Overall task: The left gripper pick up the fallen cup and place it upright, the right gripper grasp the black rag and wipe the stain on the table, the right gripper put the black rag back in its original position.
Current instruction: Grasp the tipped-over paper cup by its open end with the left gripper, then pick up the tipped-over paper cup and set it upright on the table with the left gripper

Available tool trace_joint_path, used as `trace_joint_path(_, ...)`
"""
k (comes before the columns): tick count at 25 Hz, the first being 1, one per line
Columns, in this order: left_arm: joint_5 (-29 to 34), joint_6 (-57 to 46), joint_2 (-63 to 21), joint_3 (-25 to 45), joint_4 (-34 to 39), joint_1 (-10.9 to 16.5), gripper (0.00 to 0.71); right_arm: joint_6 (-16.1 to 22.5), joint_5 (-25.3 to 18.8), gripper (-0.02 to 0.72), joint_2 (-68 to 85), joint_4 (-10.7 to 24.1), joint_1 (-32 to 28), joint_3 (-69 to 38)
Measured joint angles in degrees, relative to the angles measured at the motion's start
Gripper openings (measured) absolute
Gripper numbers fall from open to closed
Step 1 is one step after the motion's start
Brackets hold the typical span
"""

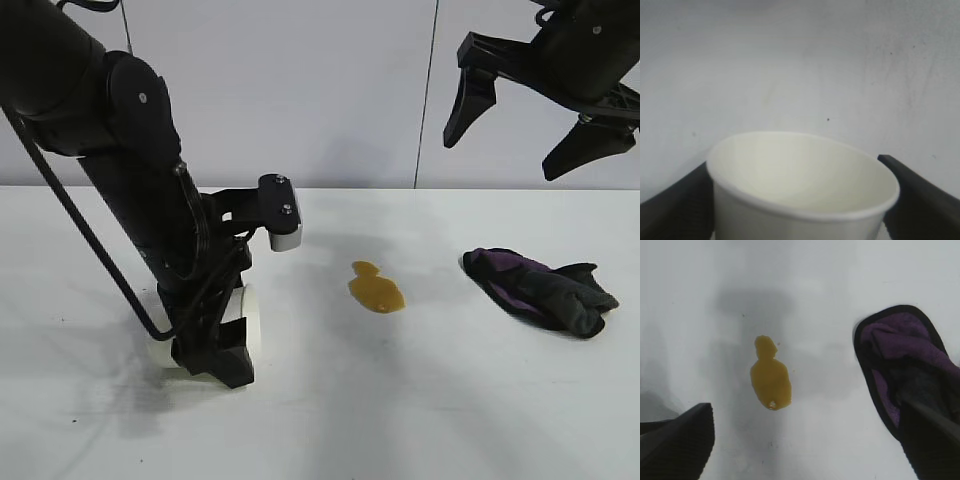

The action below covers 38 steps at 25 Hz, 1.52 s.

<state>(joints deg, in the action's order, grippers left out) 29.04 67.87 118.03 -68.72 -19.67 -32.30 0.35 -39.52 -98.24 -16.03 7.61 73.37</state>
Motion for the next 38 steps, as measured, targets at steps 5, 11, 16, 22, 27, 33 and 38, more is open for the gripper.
trace_joint_path(5, -0.79, 0.21, -0.08, 0.0, -0.07, 0.0, 0.512, 0.0, 0.0, 0.694, 0.0, 0.0, 0.0, 0.0)
trace_joint_path(11, -2.38, 2.36, -3.19, 0.0, -3.62, 0.0, 0.506, 0.0, 0.0, 0.694, 0.0, 0.0, 0.0, 0.0)
trace_joint_path(16, -3.29, 15.58, -4.26, 0.05, -21.54, 2.38, 0.506, 0.0, 0.0, 0.694, 0.0, 0.02, 0.0, 0.0)
trace_joint_path(22, 6.86, 44.03, -4.79, 0.21, -58.12, 11.97, 0.503, 0.0, -0.06, 0.694, 0.0, 0.18, 0.0, 0.0)
trace_joint_path(27, 20.48, 67.04, -4.84, 2.84, -75.91, 18.9, 0.472, 0.0, -0.06, 0.694, 0.0, 0.17, 0.0, 0.0)
trace_joint_path(33, 31.83, 76.62, -1.05, 3.8, -77.11, 24.48, 0.465, 0.0, 0.05, 0.694, 0.0, 0.36, 0.0, 0.0)
trace_joint_path(38, 35.86, 78.36, 6.91, 2.95, -77.25, 26.49, 0.465, 0.0, 0.29, 0.694, 0.0, 0.4, 0.0, 0.0)
